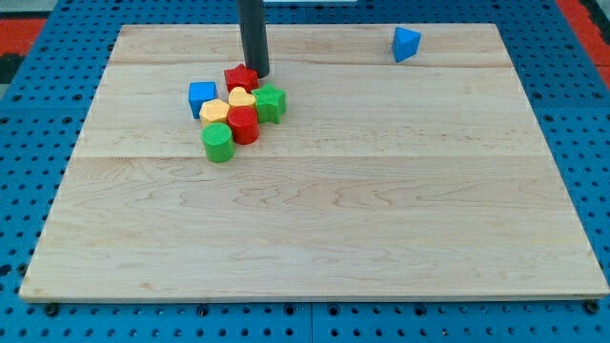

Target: Nudge blue triangle a bit down

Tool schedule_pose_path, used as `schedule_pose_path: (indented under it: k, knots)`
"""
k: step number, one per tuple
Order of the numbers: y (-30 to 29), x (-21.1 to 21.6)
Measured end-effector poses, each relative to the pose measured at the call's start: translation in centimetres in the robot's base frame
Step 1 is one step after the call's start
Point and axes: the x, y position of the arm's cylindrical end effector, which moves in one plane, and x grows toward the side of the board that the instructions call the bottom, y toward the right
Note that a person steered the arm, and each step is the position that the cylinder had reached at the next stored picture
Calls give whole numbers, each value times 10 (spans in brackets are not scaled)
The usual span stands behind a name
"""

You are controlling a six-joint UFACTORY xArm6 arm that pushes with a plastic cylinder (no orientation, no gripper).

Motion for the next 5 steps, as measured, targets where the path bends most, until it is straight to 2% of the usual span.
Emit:
schedule_pose_path:
  k: [1,2,3,4,5]
  knots:
    - [8,1]
    - [63,-28]
    - [78,-95]
    - [149,-109]
    - [188,-82]
